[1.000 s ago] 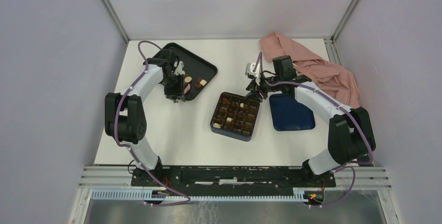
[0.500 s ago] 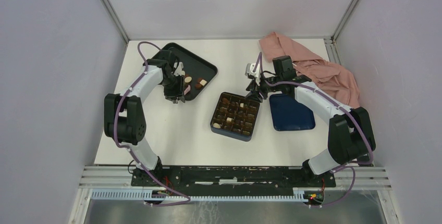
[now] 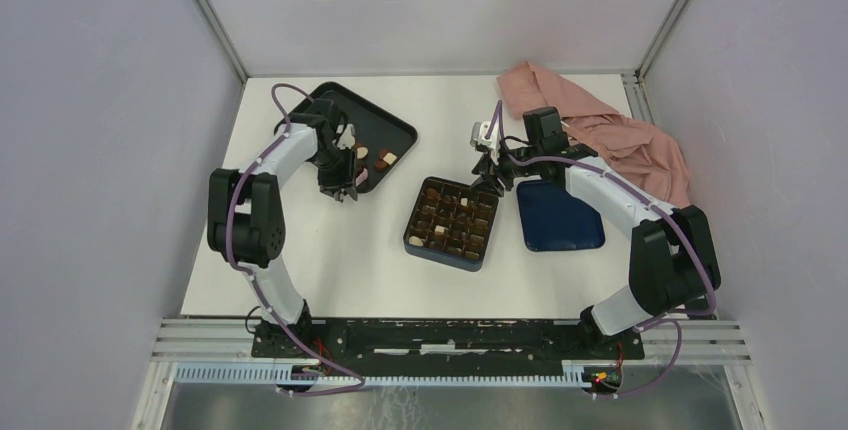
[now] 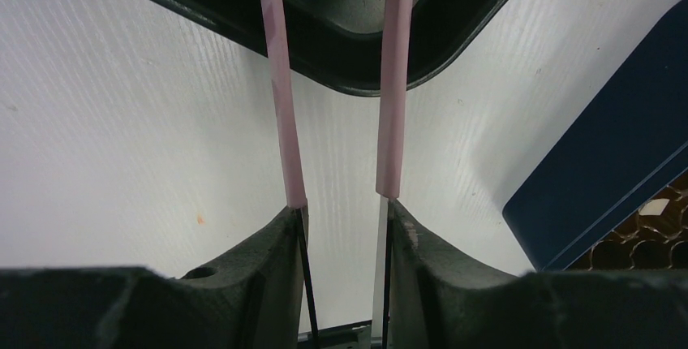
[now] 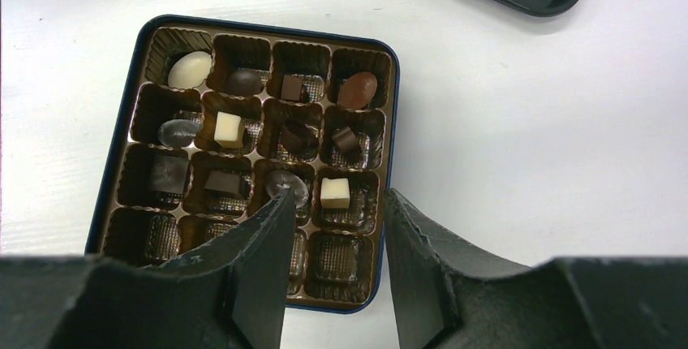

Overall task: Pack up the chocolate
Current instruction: Pick up the fake chocolate from the plate.

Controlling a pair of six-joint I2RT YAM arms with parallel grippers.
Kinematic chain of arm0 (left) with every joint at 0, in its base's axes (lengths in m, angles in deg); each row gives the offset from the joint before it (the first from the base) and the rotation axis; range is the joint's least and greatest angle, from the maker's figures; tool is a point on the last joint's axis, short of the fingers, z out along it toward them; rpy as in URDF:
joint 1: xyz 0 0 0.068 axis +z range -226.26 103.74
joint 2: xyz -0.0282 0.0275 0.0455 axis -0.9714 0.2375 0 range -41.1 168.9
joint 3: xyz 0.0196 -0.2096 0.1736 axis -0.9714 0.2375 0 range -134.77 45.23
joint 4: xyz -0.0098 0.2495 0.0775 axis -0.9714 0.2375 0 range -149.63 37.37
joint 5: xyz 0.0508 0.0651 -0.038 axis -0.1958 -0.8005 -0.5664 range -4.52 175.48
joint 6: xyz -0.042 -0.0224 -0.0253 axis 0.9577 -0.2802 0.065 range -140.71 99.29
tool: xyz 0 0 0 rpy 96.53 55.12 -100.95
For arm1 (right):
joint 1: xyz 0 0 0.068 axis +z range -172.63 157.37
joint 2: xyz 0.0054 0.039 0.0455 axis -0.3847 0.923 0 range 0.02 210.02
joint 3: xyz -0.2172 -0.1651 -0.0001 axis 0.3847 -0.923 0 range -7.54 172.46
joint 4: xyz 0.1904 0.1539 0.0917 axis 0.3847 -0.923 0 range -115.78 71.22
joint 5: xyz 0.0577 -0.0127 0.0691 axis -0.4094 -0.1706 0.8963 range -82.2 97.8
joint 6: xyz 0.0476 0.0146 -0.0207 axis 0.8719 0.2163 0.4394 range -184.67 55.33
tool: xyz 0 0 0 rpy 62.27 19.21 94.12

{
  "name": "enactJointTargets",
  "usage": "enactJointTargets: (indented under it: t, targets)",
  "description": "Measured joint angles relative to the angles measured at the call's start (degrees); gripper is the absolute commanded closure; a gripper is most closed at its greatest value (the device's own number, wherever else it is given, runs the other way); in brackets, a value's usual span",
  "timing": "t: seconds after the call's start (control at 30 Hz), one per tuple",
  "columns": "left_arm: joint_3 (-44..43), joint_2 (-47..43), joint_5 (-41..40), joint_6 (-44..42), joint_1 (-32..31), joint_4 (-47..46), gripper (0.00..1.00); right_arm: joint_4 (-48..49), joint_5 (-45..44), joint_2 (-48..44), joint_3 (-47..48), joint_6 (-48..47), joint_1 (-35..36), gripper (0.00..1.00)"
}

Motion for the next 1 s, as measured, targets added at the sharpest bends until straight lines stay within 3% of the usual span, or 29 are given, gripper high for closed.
enactJointTargets:
  t: [0.13,0.33,0.5,1.0]
  targets:
    - [-1.09,1.40,-0.02,0.00,0.00,-0.04,0.62,-0.07,0.00,0.00,0.00,-0.02,0.00,0.50]
    - [-1.53,1.55,-0.02,0.02,0.00,0.02,0.85,-0.15,0.00,0.00,0.00,-0.24,0.00,0.50]
    - [-1.57,1.46,-0.02,0.02,0.00,0.26,0.95,-0.17,0.00,0.00,0.00,-0.39,0.00,0.50]
    - [-1.05,-4.81,0.52,0.04,0.00,0.09,0.98,-0.22,0.07,-0.02,0.00,-0.44,0.00,0.51]
